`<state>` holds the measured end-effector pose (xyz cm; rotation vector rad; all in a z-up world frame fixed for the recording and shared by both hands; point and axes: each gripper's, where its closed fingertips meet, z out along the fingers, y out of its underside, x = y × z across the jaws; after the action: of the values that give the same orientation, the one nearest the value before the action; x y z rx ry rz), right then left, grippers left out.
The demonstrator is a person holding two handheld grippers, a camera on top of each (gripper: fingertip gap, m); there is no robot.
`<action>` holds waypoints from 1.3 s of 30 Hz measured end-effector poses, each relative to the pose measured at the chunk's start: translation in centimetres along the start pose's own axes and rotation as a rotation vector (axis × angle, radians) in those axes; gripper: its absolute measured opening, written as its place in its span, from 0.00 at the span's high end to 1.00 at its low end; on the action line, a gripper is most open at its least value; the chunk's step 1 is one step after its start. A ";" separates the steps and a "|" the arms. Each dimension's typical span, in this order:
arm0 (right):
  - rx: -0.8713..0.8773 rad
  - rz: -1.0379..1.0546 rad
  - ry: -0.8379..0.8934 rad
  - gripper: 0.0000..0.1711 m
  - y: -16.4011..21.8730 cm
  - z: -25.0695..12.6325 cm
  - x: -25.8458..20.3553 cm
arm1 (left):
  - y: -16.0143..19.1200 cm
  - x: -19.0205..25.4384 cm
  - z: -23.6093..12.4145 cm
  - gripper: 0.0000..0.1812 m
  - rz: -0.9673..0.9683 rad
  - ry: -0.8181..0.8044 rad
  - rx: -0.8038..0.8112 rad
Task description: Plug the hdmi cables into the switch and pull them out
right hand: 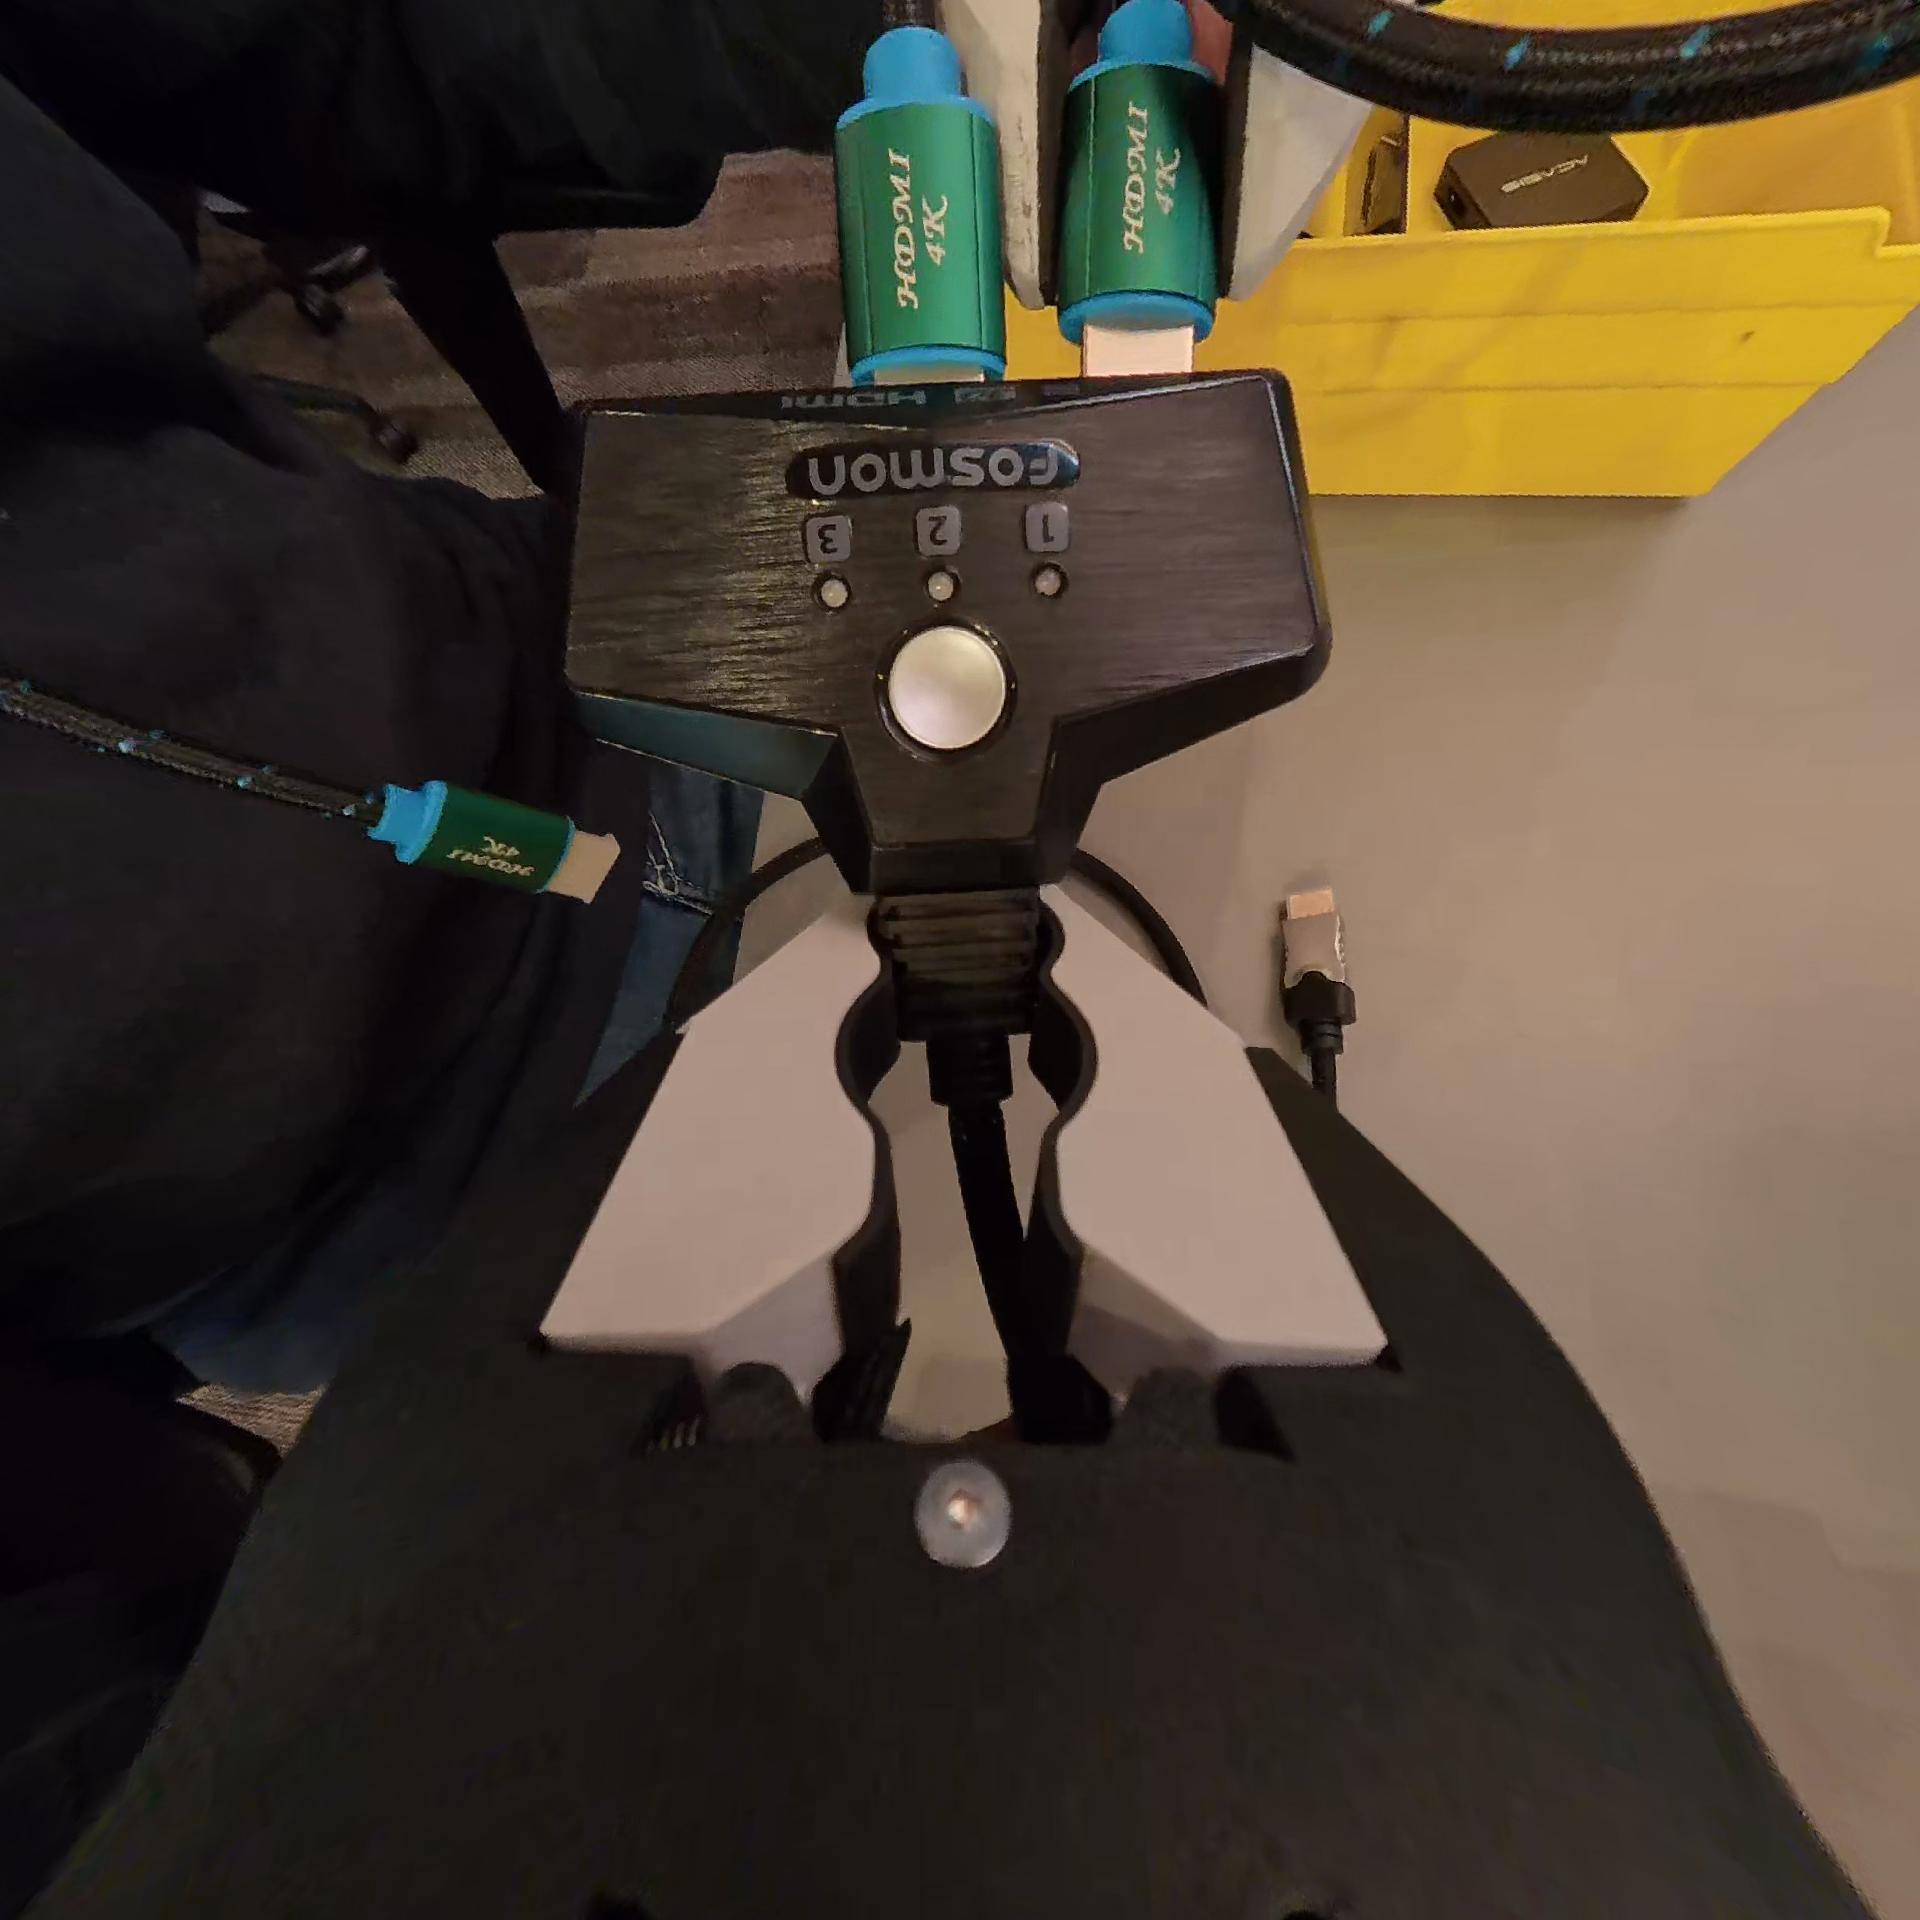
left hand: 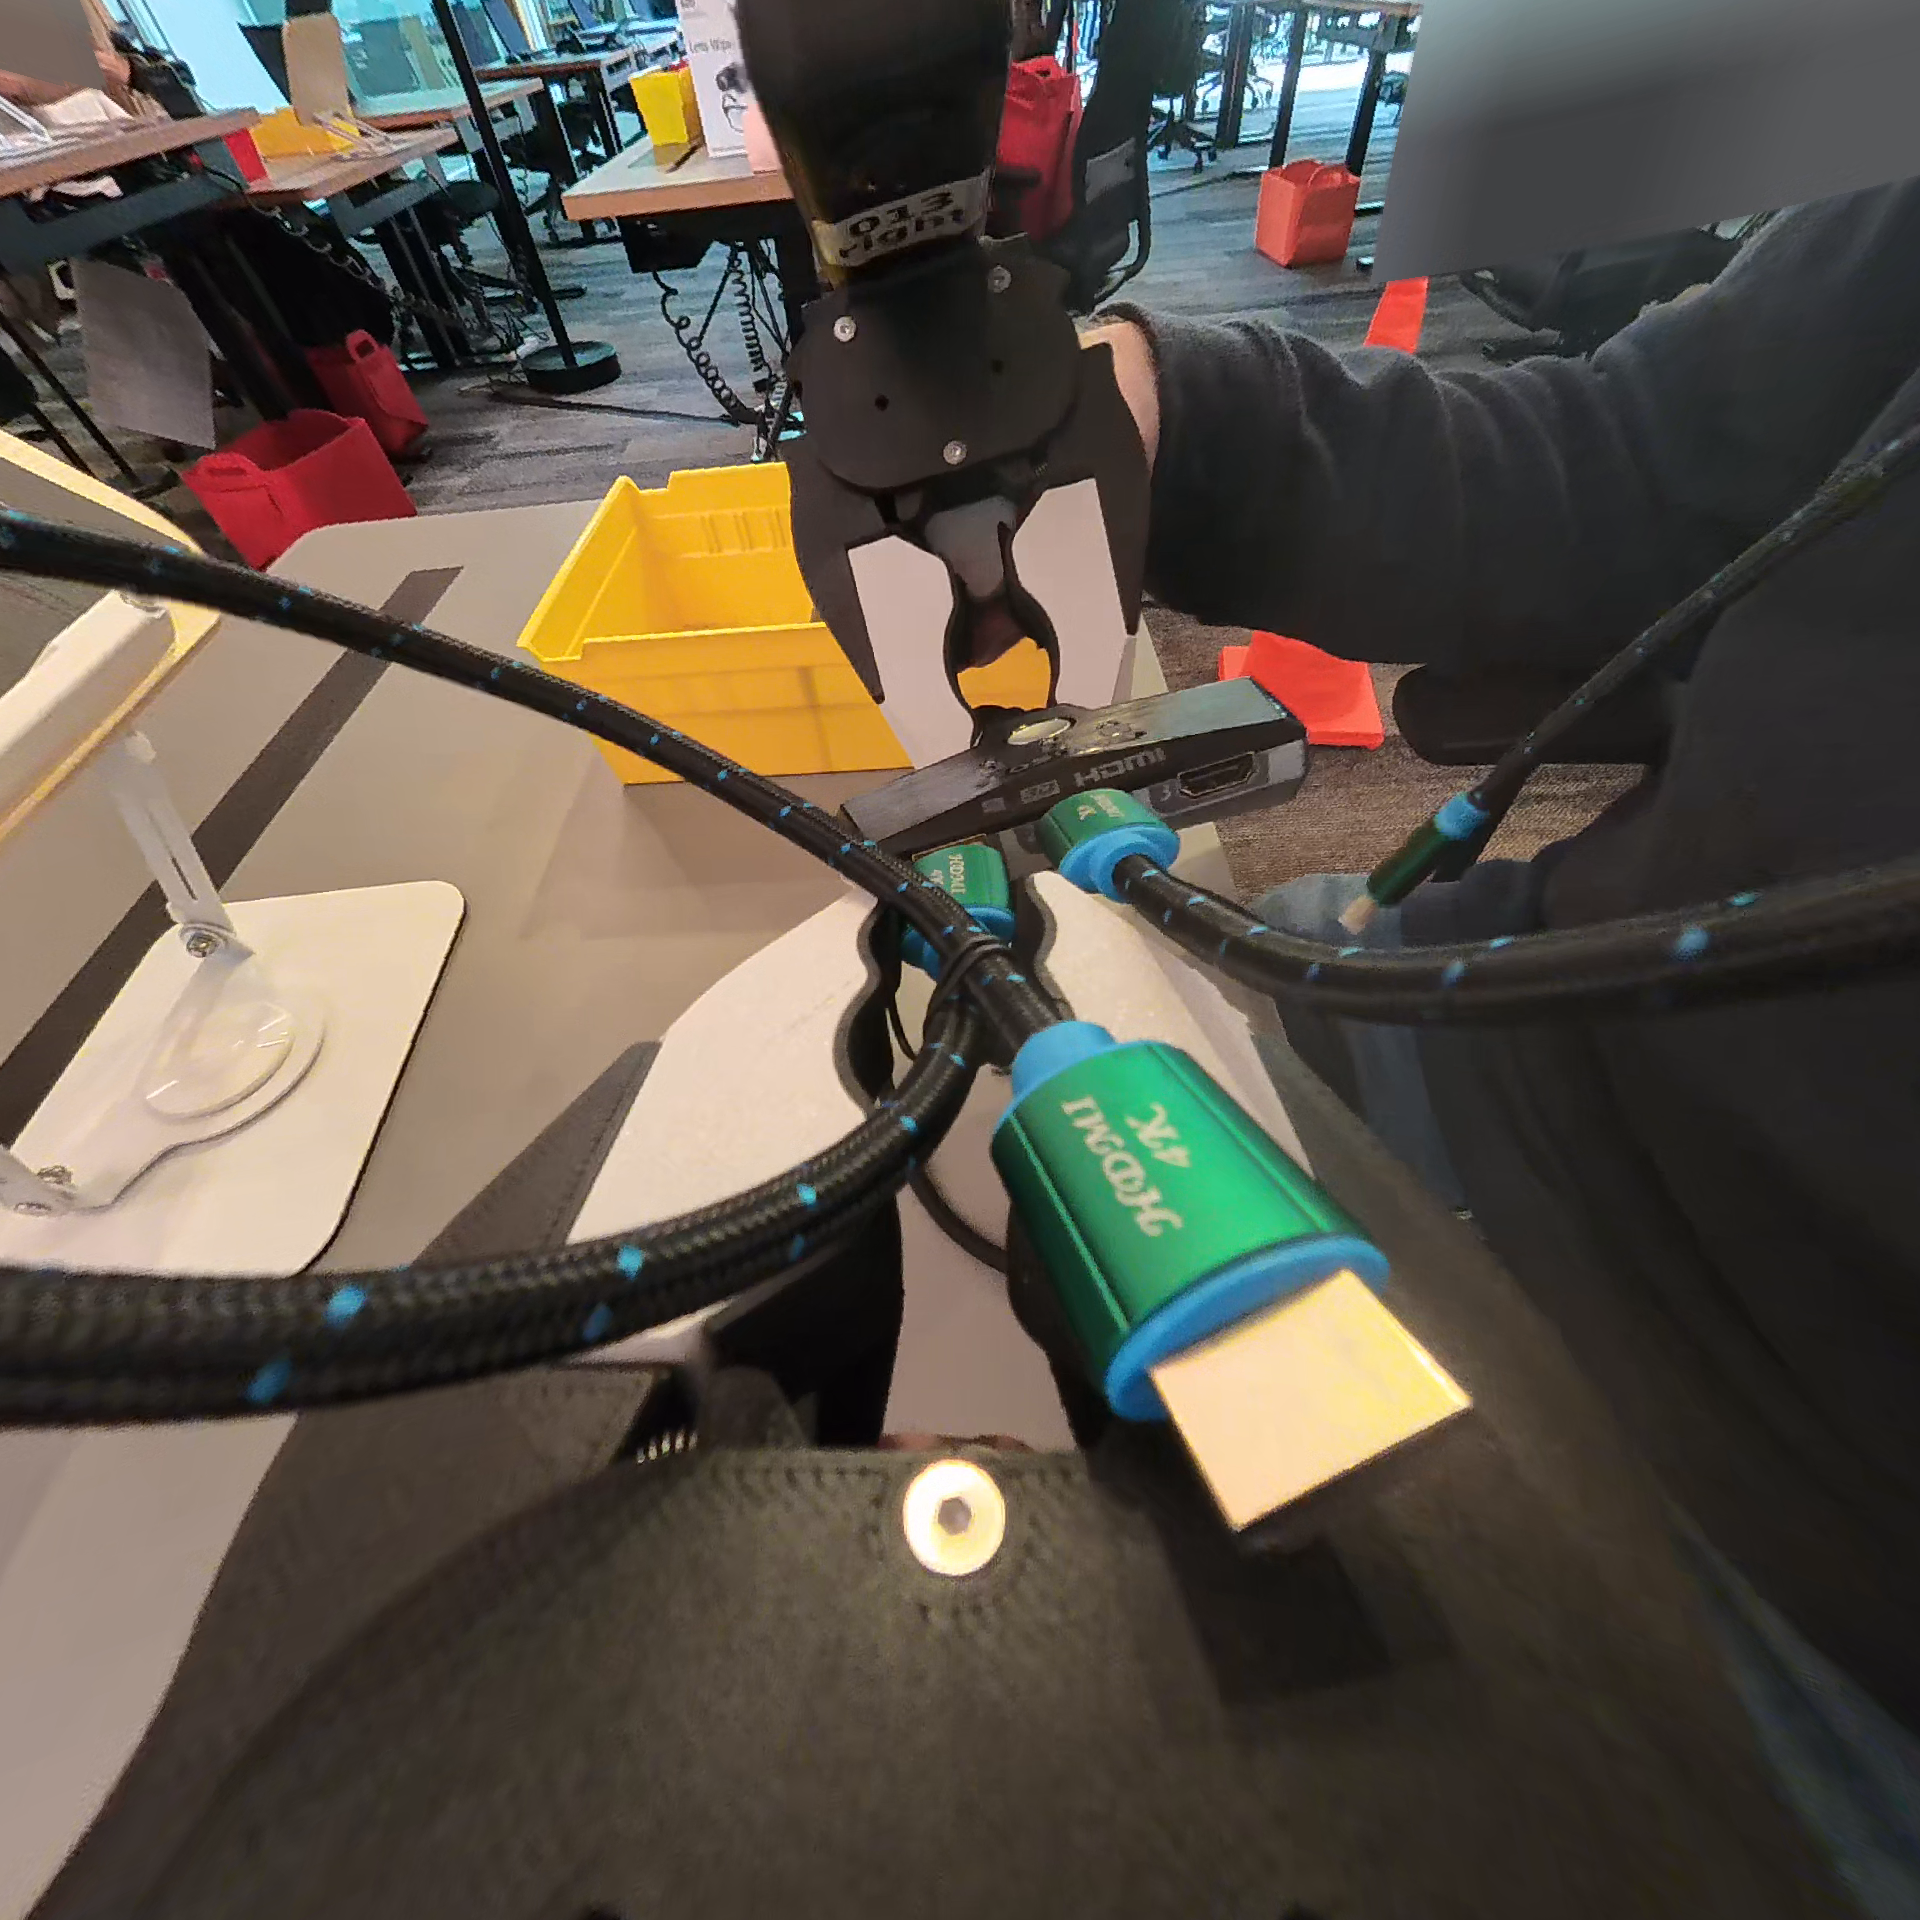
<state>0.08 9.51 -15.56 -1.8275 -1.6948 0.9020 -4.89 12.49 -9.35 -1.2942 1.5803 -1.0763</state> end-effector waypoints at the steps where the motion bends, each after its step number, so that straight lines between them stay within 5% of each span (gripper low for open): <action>1: 0.002 -0.005 0.006 0.90 -0.1 0.0 0.0 | 0.0 0.0 0.0 0.89 -0.001 0.000 0.003; 15: 0.064 -0.027 -0.055 0.91 -0.4 0.1 -0.7 | 0.3 0.1 0.1 0.89 -0.031 0.024 0.039; 27: 0.318 0.007 -0.108 0.88 -2.7 -0.3 -0.5 | -0.6 -0.7 -0.5 0.89 -0.096 0.021 0.130; 39: 0.141 -0.043 0.061 0.89 -2.4 -0.7 -0.1 | -1.0 -0.5 -0.6 0.89 -0.048 -0.010 0.119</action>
<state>-1.01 9.75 -13.37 -1.7032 -1.5856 0.9144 -5.04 12.89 -8.16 -1.2612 1.4618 -1.1743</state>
